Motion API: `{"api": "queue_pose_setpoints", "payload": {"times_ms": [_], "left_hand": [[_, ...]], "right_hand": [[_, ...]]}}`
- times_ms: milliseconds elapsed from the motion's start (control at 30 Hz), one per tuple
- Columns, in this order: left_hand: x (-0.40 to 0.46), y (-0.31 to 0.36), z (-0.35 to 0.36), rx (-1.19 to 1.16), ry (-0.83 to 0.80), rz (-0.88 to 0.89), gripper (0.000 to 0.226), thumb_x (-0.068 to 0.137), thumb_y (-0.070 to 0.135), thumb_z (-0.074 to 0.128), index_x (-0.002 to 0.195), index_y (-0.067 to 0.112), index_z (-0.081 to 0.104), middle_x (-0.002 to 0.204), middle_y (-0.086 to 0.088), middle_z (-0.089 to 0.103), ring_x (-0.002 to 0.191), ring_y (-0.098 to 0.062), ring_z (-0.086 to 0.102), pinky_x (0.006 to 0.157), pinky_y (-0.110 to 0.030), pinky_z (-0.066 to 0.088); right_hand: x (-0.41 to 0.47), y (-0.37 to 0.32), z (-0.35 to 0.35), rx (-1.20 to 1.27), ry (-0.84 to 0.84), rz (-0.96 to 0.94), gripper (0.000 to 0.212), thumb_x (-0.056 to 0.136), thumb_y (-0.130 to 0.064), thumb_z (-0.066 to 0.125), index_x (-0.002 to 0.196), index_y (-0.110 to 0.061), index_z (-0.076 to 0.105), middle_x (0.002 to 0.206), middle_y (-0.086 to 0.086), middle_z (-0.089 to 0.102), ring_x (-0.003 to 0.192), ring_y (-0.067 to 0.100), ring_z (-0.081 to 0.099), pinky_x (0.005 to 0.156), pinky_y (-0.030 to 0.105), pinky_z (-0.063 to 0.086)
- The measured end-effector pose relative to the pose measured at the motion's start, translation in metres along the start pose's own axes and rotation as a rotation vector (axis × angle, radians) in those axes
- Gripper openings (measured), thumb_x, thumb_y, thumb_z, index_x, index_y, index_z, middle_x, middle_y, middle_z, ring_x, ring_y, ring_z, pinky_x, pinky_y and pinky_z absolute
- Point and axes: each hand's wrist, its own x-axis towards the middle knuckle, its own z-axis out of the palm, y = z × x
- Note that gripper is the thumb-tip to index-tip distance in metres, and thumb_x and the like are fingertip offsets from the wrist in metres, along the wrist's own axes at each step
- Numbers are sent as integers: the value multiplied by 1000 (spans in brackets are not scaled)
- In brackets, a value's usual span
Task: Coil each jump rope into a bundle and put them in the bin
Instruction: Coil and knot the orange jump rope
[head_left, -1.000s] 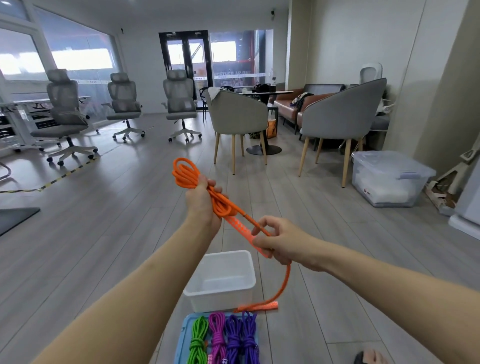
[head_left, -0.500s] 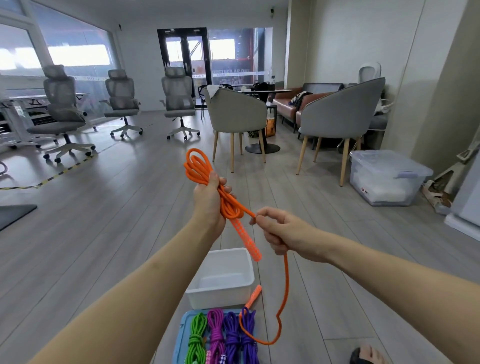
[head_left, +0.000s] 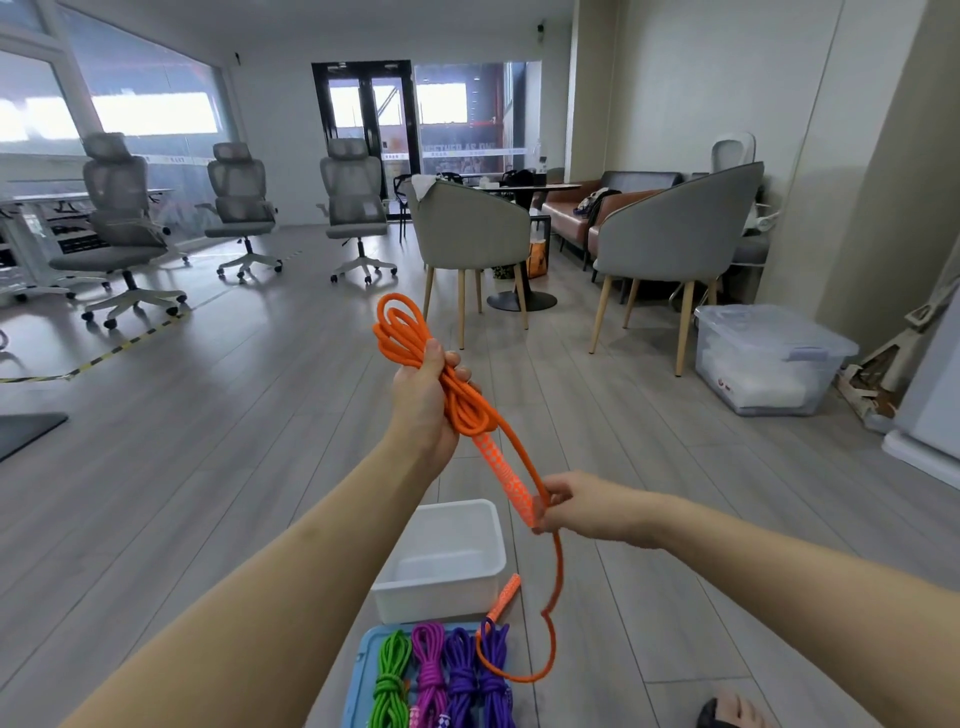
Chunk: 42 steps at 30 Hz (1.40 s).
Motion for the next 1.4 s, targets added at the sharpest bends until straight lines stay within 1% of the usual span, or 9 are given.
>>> {"api": "queue_pose_setpoints", "payload": {"times_ms": [100,333,433,500,567,700,900,1100,1400], "left_hand": [[7,11,-4,21,30,41,16,109,30,46,102,15,50,74,3,56,60,-11,55,64,-33,50],[20,33,-25,63,76,17,36,106,44,45,88,16,56,73,-1,53,65,-17,52,74,-45,46],[15,28,-24,100,69,-25,38,108,44,43,85,17,55,69,0,53,60,-17,52,66,-40,47],[12,20,-22,113,72,-10,29,108,38,44,91,16,52,72,1,52,62,-16,50,62,-37,45],[8,12,-18,144,66,19,20,109,31,45,98,15,51,75,2,54,60,-12,52,58,-31,46],[-1,2,-9,236,-16,-14,13,109,23,46,99,16,51,74,3,57,57,-9,54,57,-28,48],[-14,-1,-2,336,-125,-84,13,108,23,49,98,14,52,76,0,59,61,-11,54,58,-28,48],[-19,-3,-1,350,-221,-134,13,107,25,52,106,12,51,81,-2,59,65,-13,56,63,-29,51],[-23,-7,1,364,-363,-197,18,102,28,59,100,11,54,81,-3,58,65,-13,56,66,-30,52]], "right_hand": [[-1,4,-6,173,5,-23,20,104,-27,54,101,-11,65,94,10,77,90,18,73,106,47,50],[-5,21,-40,225,297,-124,28,110,-28,44,95,-10,58,71,5,52,67,19,54,92,57,54],[-5,-3,-42,449,458,-238,28,111,-31,41,94,-15,57,64,-1,39,58,13,40,71,47,57],[-8,-27,-45,542,523,-320,30,111,-34,39,100,-15,59,64,-4,36,57,12,35,57,32,43],[-8,-45,-47,569,562,-378,29,111,-31,38,109,-14,61,65,-5,38,57,9,35,54,25,35],[-7,-64,-45,648,593,-433,16,109,-15,38,110,-17,54,68,-1,49,58,11,41,57,26,36],[-15,-69,-47,383,661,-578,15,110,-23,44,113,-25,59,75,2,55,62,14,45,54,28,39],[-21,-62,-50,174,773,-669,19,106,-19,53,112,-31,66,83,-22,61,81,6,58,74,16,50],[-26,-58,-52,49,810,-659,7,107,-23,50,109,-20,56,80,-2,64,74,8,61,67,16,48]]}}
